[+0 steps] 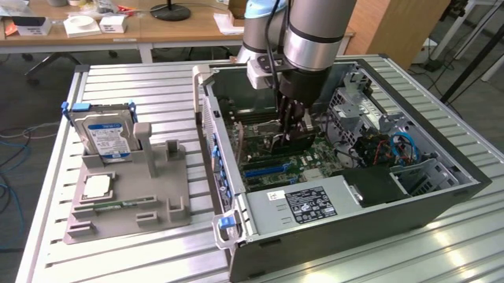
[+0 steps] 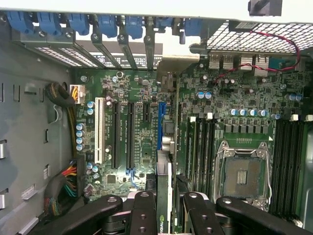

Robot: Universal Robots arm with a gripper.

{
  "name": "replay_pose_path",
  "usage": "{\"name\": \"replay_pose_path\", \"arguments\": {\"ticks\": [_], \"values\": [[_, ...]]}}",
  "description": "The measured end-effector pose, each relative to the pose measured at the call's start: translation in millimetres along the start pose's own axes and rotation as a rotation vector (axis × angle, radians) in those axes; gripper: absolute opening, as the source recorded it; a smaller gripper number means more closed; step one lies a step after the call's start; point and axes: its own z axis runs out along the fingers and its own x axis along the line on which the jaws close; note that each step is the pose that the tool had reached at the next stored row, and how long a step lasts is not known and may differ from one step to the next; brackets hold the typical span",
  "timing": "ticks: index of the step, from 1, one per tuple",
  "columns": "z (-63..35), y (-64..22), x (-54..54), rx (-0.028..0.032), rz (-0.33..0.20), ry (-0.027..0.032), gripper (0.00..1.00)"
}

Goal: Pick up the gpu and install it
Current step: 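Insert the gpu into the slot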

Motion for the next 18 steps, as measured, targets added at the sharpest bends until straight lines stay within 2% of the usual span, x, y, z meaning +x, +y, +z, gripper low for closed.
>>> {"name": "replay_pose_path", "arguments": {"ticks": [18], "values": [[8.3,0.1,0.1,0.0001,0.000,-0.0003,0.26]]}}
